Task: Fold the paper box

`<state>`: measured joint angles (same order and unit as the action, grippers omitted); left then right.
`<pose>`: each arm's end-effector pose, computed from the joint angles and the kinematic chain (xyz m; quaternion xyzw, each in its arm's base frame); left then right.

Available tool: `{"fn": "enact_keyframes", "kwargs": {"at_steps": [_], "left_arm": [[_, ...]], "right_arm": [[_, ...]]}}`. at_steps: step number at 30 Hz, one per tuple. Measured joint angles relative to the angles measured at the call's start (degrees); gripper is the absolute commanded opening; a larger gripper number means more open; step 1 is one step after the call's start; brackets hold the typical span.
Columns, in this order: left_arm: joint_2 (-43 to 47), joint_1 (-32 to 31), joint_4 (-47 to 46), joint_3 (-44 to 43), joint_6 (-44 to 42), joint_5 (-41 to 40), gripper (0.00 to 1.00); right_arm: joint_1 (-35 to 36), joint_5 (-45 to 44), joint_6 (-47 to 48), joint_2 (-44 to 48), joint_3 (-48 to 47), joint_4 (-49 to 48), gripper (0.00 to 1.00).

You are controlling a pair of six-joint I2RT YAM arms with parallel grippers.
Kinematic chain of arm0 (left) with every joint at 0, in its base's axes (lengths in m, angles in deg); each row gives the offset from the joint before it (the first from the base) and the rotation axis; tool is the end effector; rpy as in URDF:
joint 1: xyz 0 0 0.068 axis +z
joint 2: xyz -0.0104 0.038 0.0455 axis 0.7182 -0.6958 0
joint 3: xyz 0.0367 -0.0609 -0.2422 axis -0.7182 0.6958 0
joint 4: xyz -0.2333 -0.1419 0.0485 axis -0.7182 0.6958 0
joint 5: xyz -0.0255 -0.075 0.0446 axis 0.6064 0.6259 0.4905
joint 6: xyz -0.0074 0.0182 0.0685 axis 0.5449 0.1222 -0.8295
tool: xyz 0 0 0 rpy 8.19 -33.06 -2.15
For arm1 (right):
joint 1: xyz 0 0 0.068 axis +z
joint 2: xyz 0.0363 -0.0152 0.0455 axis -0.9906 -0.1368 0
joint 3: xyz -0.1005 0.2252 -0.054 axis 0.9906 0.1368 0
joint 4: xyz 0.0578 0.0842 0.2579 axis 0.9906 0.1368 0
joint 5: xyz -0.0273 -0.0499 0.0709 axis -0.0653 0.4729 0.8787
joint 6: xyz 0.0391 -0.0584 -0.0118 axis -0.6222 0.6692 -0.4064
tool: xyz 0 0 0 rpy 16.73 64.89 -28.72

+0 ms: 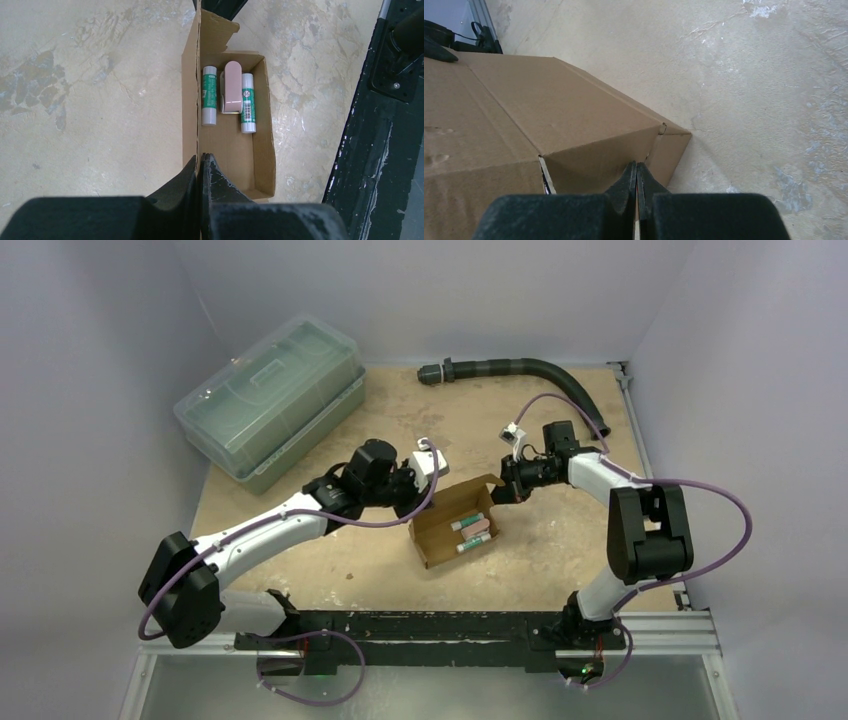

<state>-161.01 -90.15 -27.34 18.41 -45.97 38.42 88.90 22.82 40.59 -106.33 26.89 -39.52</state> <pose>0.2233 -0.2461 0.2330 0.4380 0.7491 -0.3058 0.3919 0.3119 0.0850 0.1363 -0.2750 0.8295 0.4282 0.2301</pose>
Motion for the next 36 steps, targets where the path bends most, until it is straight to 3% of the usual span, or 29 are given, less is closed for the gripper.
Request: {"fn": "enact_keyframes", "kwargs": {"at_steps": [36], "left_arm": [[-0.98,-3.91,-2.29,0.61,7.74,-3.28,0.0]], "right_arm": [[0.0,-2.71,2.64,-0.66,-2.82,4.04,0.02]]}}
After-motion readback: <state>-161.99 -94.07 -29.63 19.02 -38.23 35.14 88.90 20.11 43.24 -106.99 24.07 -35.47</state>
